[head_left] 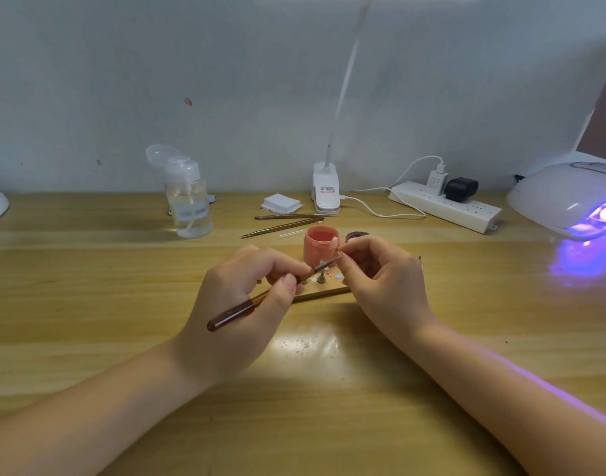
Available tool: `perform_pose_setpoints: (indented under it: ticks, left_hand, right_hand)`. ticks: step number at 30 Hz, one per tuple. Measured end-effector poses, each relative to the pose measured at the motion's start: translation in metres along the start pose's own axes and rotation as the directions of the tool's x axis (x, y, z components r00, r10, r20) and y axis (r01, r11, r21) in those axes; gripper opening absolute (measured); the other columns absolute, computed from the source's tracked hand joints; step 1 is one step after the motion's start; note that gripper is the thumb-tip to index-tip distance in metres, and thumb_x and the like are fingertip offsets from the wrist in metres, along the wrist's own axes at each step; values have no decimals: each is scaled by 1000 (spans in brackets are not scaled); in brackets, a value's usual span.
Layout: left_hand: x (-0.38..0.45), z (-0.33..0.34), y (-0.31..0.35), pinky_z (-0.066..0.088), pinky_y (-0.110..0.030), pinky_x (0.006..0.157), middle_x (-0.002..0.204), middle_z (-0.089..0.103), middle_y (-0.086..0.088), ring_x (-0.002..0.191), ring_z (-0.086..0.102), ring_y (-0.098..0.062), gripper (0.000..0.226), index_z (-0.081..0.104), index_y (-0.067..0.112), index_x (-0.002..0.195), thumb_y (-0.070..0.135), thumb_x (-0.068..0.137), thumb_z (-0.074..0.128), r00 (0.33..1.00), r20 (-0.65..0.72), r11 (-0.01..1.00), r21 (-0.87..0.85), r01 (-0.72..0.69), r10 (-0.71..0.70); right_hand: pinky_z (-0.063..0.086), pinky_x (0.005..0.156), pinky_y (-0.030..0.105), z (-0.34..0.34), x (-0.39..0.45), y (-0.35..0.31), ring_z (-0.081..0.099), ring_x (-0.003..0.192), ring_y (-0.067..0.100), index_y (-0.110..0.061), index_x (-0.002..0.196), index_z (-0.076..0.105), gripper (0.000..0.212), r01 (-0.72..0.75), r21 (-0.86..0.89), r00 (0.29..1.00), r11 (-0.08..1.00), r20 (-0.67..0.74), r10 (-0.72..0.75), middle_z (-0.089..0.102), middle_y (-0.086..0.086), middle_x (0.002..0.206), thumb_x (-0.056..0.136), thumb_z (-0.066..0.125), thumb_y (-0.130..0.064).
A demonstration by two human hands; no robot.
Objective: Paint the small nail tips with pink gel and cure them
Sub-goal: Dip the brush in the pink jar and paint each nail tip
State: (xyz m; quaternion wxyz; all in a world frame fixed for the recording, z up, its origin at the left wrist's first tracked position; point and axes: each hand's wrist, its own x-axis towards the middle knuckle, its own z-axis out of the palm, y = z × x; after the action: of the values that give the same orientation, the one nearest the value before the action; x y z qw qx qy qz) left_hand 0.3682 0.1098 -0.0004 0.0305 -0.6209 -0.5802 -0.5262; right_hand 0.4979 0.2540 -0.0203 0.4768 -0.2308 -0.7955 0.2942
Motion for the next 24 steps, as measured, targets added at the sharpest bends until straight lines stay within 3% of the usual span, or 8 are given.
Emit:
perform_pose_setpoints:
  ticks: [4, 7, 11, 17, 21, 24]
  left_hand:
    - [2, 1, 0, 43, -16, 75, 86, 69, 13, 88, 63, -12, 23, 66, 28, 101, 32, 89, 47, 999, -44, 1000, 10, 18, -18]
    - [3, 4, 0, 42, -16, 77, 90, 70, 13, 91, 63, -12, 24, 66, 30, 105, 36, 89, 48, 999, -28, 999, 28, 30, -29]
    - [1, 1, -1, 43, -15, 73, 80, 69, 12, 83, 63, -11, 24, 69, 22, 95, 30, 86, 48, 999, -37, 1000, -22, 9, -10]
    - [3, 3, 2, 47, -21, 76, 88, 70, 13, 90, 63, -14, 22, 65, 34, 102, 37, 89, 48, 994, -67, 996, -39, 85, -88]
    - [0, 3, 1, 47, -26, 74, 80, 70, 11, 85, 65, -13, 24, 69, 25, 94, 35, 85, 48, 996, -43, 994, -83, 77, -81]
    - [0, 2, 1, 48, -18, 72, 81, 70, 9, 82, 66, -10, 24, 67, 22, 94, 32, 87, 47, 992, -74, 984, -154, 87, -100]
  right_hand:
    - [55, 62, 36, 0, 0, 0, 63, 63, 10, -13, 88, 70, 5, -1, 17, 1000, 1000, -9, 1, 67, -5, 70, 84, 71, -10]
    - [55, 62, 38, 0, -1, 0, 63, 62, 12, -16, 87, 70, 7, 5, 17, 1000, 1000, -9, -5, 67, -5, 70, 84, 72, -9]
    - [55, 61, 40, 0, -1, -1, 64, 63, 13, -19, 87, 69, 10, -2, 31, 1000, 1000, 7, 2, 67, -10, 70, 84, 71, -9]
    - [55, 63, 42, 0, 0, 0, 65, 65, 15, -14, 89, 70, 6, -8, 25, 1000, 1000, 12, 8, 68, -1, 72, 85, 71, -9]
    - [55, 62, 43, -1, -1, -2, 66, 65, 16, -17, 89, 69, 8, -15, 42, 1000, 999, 24, 14, 69, -4, 73, 85, 70, -10]
    - [55, 63, 43, -1, -1, -1, 66, 66, 17, -16, 90, 69, 7, -21, 47, 999, 999, 30, 19, 69, -1, 73, 85, 70, -10]
